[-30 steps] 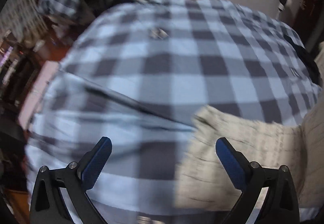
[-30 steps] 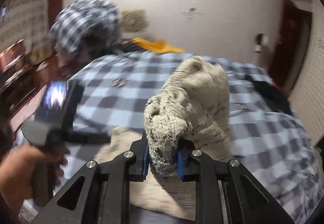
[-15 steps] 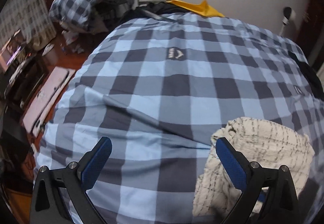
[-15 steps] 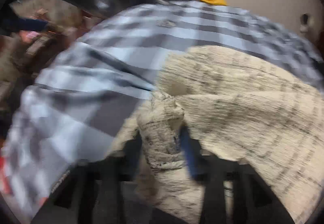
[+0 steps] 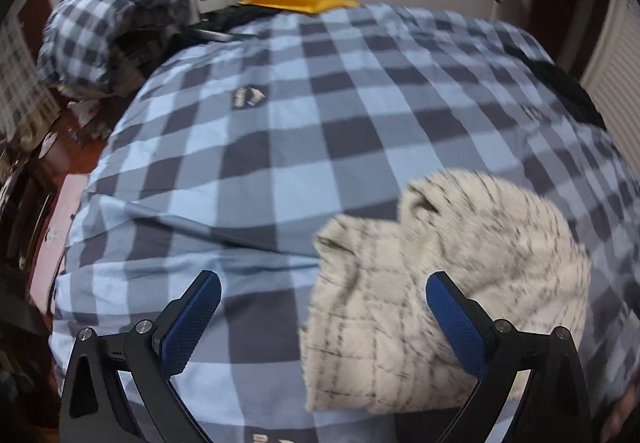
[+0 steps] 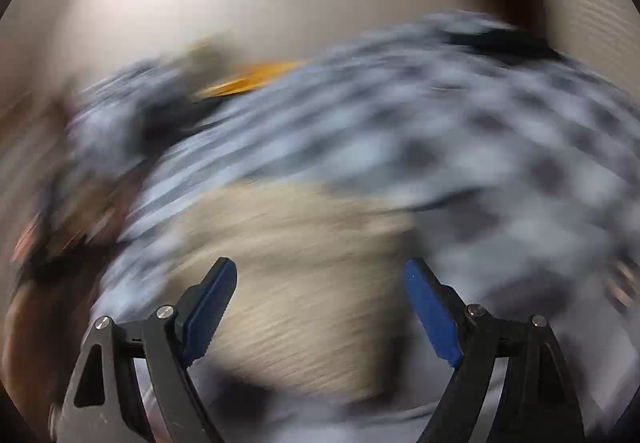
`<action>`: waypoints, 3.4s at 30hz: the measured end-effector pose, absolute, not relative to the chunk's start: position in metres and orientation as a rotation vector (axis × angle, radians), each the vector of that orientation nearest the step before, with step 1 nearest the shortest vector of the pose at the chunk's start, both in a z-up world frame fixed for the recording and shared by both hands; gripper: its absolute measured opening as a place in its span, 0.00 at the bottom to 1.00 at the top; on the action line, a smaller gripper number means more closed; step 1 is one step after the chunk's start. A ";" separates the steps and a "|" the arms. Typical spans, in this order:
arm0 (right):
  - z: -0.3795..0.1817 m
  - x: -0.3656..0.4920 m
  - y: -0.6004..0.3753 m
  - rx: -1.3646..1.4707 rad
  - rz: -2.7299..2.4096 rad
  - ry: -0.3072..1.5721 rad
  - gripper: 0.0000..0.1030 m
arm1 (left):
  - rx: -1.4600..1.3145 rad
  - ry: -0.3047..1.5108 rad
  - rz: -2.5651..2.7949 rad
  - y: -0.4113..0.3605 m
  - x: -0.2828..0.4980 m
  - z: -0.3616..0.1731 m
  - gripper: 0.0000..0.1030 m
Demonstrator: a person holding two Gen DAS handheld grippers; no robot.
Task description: Fold small clothes
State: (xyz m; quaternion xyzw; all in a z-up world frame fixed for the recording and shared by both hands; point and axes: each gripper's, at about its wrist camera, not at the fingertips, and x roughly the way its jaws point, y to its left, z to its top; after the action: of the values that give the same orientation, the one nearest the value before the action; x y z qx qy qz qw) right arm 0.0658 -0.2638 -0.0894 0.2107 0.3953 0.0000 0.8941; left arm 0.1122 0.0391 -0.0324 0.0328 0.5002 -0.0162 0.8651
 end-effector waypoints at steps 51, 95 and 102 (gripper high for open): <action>-0.139 0.095 0.014 -0.191 0.408 0.838 0.35 | -0.299 1.078 -0.066 0.122 0.137 -0.044 1.00; -0.093 0.058 -0.117 0.077 0.630 0.961 0.99 | -0.282 1.227 -0.138 0.075 0.149 -0.133 1.00; -0.116 0.057 -0.174 -0.112 0.195 1.096 0.99 | -0.093 1.151 -0.090 0.061 0.146 -0.117 1.00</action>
State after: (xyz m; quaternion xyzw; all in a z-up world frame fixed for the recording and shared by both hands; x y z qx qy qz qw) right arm 0.0566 -0.1740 -0.1162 -0.0533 0.5199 0.0924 0.8475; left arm 0.1455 0.0613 -0.1167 -0.0439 0.5438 -0.0425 0.8370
